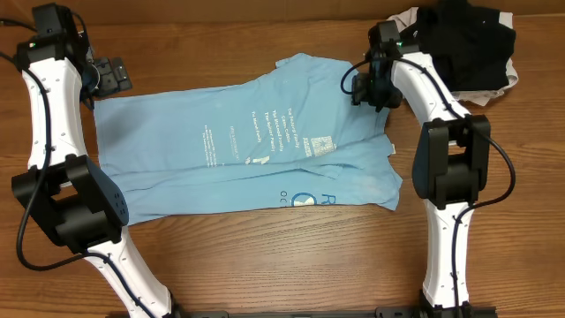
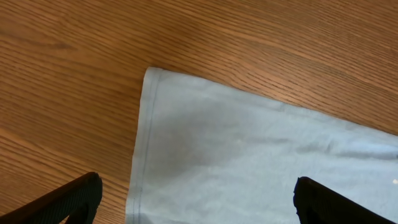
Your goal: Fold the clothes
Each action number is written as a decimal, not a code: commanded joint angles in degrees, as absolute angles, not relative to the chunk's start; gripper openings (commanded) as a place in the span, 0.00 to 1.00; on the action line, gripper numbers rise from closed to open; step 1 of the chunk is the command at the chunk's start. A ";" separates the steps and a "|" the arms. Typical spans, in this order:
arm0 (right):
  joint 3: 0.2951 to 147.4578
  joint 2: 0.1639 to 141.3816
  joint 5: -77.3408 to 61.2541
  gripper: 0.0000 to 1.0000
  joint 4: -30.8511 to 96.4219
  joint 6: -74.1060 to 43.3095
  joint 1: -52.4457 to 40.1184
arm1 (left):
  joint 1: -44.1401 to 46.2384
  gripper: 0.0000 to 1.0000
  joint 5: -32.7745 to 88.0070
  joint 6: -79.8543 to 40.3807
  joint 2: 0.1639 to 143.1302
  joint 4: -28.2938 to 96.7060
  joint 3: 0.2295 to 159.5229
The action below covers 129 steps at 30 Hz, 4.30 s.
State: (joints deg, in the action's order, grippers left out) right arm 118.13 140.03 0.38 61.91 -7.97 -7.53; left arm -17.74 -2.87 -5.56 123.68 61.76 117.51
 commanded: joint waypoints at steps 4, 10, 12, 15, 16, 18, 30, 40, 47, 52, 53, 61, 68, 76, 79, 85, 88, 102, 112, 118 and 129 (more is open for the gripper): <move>113.58 141.38 0.38 0.68 68.18 -11.07 -5.61 | -17.98 1.00 -3.60 -5.13 124.51 62.48 117.36; 113.58 141.36 -0.03 0.75 75.83 -11.18 -5.43 | -17.98 1.00 -3.64 -5.10 124.51 62.59 117.36; 113.60 141.34 -0.05 0.76 76.64 -11.18 -5.43 | -17.98 1.00 -3.64 -5.06 124.51 62.63 117.36; 113.97 141.05 -0.10 0.78 75.96 -11.16 -5.43 | -17.98 1.00 -3.64 -3.68 124.51 62.76 117.36; 114.63 140.97 -0.08 0.78 75.75 -11.09 -5.43 | -17.98 1.00 -3.64 -3.22 124.51 62.81 117.36; 116.38 140.81 -0.12 0.79 75.70 -10.44 -5.43 | -17.98 1.00 -3.64 -2.42 124.51 63.05 117.38; 140.18 140.79 -4.64 0.90 77.41 -1.56 -5.74 | -19.62 1.00 -3.16 -1.72 125.47 64.77 117.36; 142.19 140.79 -4.78 0.90 74.24 3.25 -8.67 | -23.62 0.99 -2.00 0.34 133.86 57.06 117.36; 142.19 140.79 -4.78 0.86 73.30 3.05 -10.72 | -23.55 0.91 -0.38 3.68 139.00 47.94 117.36; 142.19 140.79 -4.62 0.80 72.25 3.03 -11.73 | -23.22 0.90 0.54 3.66 142.06 44.62 117.36; 142.19 140.79 -4.60 0.80 72.01 3.03 -11.88 | -23.03 0.90 0.69 3.68 142.34 44.62 117.36; 142.19 140.79 -4.58 0.76 68.42 3.05 -12.91 | -21.54 0.59 0.71 3.66 143.04 44.12 117.36; 142.19 140.79 -4.60 0.72 66.11 3.03 -12.95 | -20.47 0.13 0.64 3.68 143.06 44.36 117.36; 141.36 141.12 -4.60 0.66 64.25 3.07 -13.08 | -20.36 0.04 -8.67 1.19 143.02 47.57 117.60; 141.34 141.62 -4.62 0.66 62.59 3.07 -13.32 | -20.47 0.04 -10.09 0.86 143.02 50.19 117.60; 141.34 144.38 -4.60 0.71 57.63 3.11 -14.31 | -20.64 0.04 -10.07 -0.27 143.02 53.23 117.60; 141.34 146.58 -4.58 0.72 55.86 3.09 -14.46 | -20.64 0.04 -10.04 -0.69 143.02 53.71 117.60; 141.34 151.65 -5.26 0.72 54.02 3.07 -15.29 | -20.62 0.04 -10.02 -0.91 143.04 54.15 117.58; 141.34 153.93 -5.19 0.64 52.27 3.03 -17.69 | -20.60 0.04 -9.98 -0.91 143.04 54.17 117.58; 141.34 153.93 -3.07 0.33 51.48 1.48 -17.58 | -20.62 0.04 -9.39 -0.89 143.04 54.15 117.58; 147.70 151.92 -2.22 0.04 61.63 -0.27 -17.04 | -20.60 0.04 -9.39 -0.91 143.04 54.19 117.47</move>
